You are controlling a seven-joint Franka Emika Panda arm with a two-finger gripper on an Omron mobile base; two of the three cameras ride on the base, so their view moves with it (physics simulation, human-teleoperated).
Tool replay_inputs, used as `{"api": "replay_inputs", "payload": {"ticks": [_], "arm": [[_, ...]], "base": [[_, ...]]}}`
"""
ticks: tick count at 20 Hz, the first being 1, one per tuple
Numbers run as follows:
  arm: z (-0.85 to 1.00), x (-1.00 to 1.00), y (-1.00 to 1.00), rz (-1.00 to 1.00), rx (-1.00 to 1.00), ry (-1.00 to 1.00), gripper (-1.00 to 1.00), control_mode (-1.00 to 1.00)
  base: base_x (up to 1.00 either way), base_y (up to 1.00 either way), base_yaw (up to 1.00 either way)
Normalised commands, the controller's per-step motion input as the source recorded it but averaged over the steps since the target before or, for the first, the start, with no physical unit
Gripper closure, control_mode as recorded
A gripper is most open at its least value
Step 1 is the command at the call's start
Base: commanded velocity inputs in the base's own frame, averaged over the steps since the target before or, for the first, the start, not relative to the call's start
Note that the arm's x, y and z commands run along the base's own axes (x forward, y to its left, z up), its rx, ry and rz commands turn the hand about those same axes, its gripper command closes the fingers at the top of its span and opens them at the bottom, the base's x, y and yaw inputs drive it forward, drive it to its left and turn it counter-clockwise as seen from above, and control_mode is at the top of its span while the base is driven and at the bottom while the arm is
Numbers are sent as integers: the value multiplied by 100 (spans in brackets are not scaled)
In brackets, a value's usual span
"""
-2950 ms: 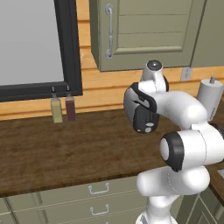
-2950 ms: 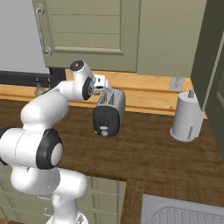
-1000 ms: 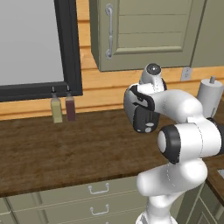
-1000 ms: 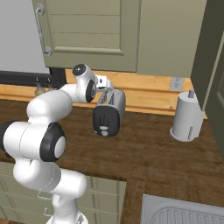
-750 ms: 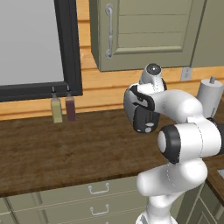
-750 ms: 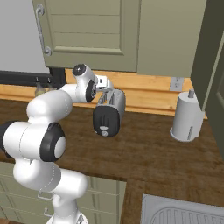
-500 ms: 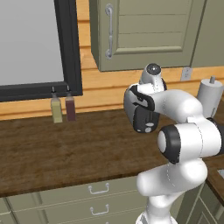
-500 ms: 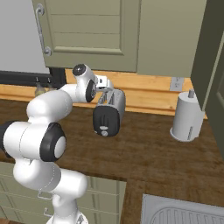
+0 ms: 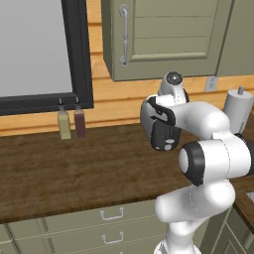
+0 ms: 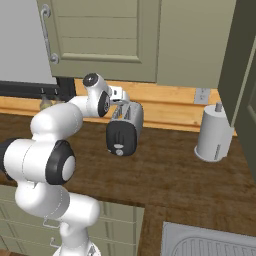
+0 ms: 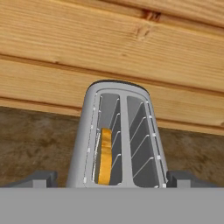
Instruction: Start the toaster. Once the lever pops up, take the bread to the plate on the dining counter.
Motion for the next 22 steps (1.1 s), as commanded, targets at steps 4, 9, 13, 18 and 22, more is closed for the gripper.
{"api": "replay_inputs", "payload": {"ticks": [4, 9, 13, 18, 22], "arm": [[0, 0, 0, 0, 0, 0, -100, -100], [0, 0, 0, 0, 0, 0, -100, -100], [0, 0, 0, 0, 0, 0, -100, -100], [0, 0, 0, 0, 0, 0, -100, -100], [0, 0, 0, 0, 0, 0, -100, -100]], "base": [[0, 0, 0], [0, 0, 0], [0, 0, 0], [0, 0, 0], [0, 0, 0]]}}
